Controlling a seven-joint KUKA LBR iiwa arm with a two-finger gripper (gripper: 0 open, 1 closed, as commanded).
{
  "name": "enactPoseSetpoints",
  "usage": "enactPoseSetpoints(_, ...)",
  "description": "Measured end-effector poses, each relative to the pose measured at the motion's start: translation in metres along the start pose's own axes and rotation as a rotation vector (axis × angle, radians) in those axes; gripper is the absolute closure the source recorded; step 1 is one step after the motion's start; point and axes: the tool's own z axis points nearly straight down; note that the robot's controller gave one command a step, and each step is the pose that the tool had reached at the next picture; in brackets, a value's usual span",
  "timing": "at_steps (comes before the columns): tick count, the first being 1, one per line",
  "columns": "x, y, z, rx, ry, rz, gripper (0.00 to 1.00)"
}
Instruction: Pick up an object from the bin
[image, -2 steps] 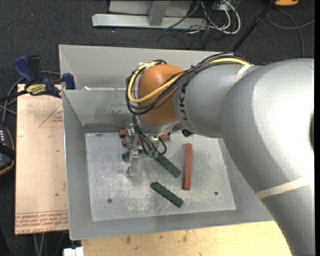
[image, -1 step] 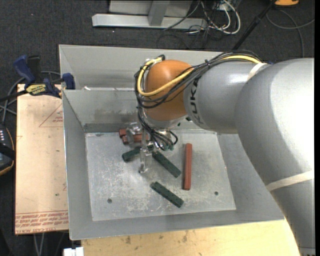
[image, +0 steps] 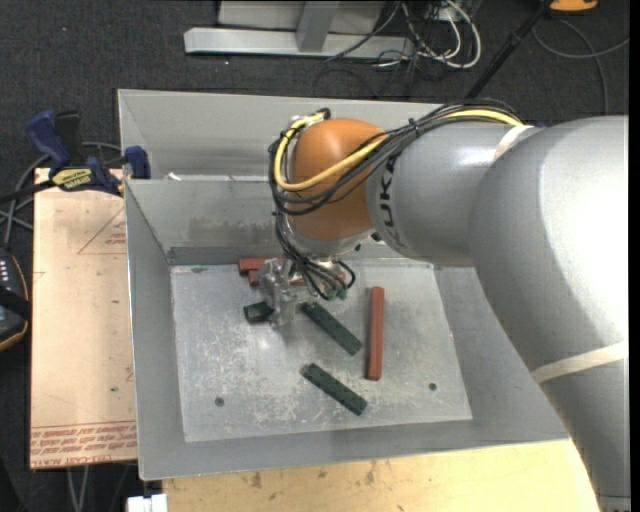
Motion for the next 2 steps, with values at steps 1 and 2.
enactPoseSetpoints(1, 0.0097, 0.0278, -0.0882, 0.001, -0.001, -0.184, 1.0)
enactPoseSetpoints(2, 0.0113, 0.0269, -0.0843, 0.0, 0.006, -0.181, 0.0)
